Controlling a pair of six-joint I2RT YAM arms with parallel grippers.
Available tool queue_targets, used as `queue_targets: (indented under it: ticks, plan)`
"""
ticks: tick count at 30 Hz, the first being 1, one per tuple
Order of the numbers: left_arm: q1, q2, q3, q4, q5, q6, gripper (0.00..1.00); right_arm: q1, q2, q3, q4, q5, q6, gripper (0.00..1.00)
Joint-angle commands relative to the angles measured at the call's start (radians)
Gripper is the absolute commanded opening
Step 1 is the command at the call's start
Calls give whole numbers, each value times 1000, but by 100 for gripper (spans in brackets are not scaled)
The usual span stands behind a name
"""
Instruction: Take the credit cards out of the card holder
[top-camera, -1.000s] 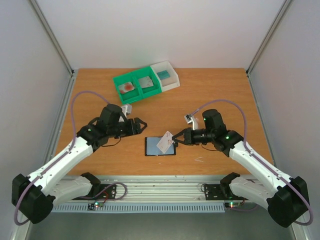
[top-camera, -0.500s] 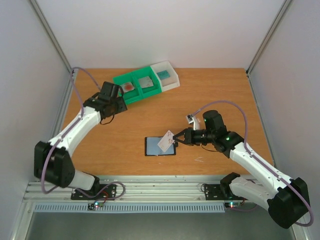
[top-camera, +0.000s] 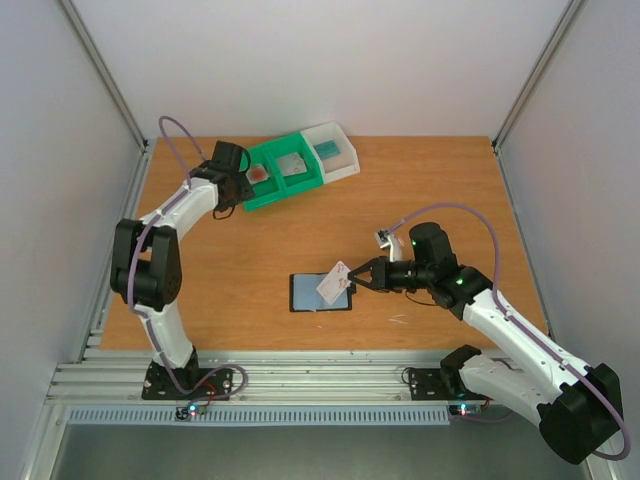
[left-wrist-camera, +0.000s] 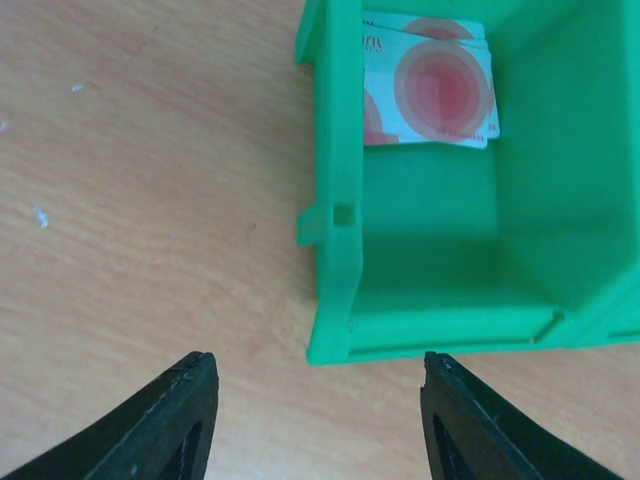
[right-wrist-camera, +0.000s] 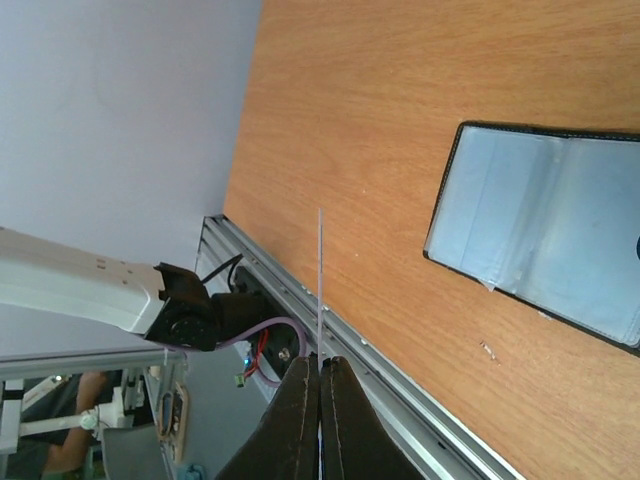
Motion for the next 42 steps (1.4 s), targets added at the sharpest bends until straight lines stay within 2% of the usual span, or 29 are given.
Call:
queue_targets:
  ticks: [1,6,10,13,19,35,38,42]
  plan:
    - [19,87,88,54,-30,3,56,-6,-12,12,-17,16,3,1]
    - [30,151,138,55,-11,14,50,-6,-13,22,-32,33,-4,1]
    - [30,150,136,56,7,18,40,-6,-12,23,-35,44,-3,1]
    - [30,132,112,62,24,18,32,-6,-10,24,-34,51,-1,1]
    - [30,130,78,61,46,17,27,-6,-19,19,-34,54,5,1]
    - [28,22,-48,77,114,-14,1,-6,-68,12,-75,83,-3,1]
    - [26,7,-73,95,101,-20,3,-6,-73,9,-79,84,-2,1]
    - [27,13,-47,79,38,-15,31,-6,-86,8,-92,86,0,1]
